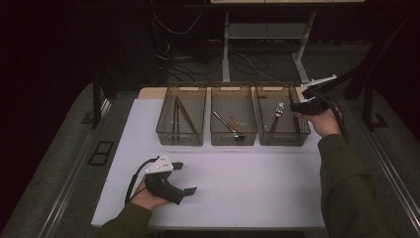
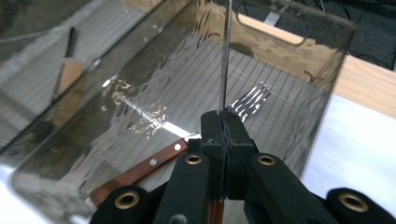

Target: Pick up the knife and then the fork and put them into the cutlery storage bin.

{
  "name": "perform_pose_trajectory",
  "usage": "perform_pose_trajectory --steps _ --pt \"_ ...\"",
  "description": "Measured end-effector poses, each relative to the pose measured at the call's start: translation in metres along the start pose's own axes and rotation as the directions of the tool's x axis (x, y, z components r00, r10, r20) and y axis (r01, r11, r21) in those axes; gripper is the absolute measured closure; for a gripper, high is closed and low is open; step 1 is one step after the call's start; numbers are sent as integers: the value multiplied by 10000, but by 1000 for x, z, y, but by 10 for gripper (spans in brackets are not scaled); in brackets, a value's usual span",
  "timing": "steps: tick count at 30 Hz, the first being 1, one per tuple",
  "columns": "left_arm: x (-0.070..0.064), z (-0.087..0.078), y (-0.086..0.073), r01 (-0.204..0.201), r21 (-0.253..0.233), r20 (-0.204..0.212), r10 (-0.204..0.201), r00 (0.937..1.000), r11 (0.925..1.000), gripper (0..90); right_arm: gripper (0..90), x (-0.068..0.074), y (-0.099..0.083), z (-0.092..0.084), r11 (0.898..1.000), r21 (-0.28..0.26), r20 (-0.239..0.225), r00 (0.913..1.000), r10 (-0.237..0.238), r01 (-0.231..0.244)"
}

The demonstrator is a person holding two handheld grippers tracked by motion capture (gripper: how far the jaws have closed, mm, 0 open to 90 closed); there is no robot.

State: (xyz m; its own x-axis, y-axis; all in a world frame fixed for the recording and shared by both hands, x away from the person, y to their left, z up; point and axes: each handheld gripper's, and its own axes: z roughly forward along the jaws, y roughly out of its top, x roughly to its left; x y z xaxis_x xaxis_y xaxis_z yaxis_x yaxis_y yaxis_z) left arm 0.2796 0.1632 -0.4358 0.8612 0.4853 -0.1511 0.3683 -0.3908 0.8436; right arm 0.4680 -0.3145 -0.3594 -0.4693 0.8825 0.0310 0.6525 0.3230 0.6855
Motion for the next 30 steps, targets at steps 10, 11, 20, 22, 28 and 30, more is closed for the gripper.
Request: perform_pose_trajectory --steps 10,11,20,22,28,30 --pt "1 0 0 -2 18 71 2 10000 10000 0 617 5 -6 27 9979 18 -58 9979 642 -642" --pt "1 0 0 -16 40 65 16 10000 10000 0 581 4 -7 26 9968 -83 -150 9968 789 -791" --pt "1 1 -1 -58 118 -24 58 10000 9999 0 325 14 -18 3 9950 -867 -554 9974 456 -503" --pt "1 1 -1 -84 171 -66 85 9999 9998 0 299 18 -24 -5 9944 -1004 -726 9971 246 -318" --pt "2 0 -1 -74 203 -150 77 9999 9998 0 220 25 -40 -26 9853 -1705 -1001 9950 -32 -140" --pt "2 0 -1 -74 208 -158 78 9998 9998 0 201 28 -46 -32 9826 -1849 -1229 9924 -68 -162"
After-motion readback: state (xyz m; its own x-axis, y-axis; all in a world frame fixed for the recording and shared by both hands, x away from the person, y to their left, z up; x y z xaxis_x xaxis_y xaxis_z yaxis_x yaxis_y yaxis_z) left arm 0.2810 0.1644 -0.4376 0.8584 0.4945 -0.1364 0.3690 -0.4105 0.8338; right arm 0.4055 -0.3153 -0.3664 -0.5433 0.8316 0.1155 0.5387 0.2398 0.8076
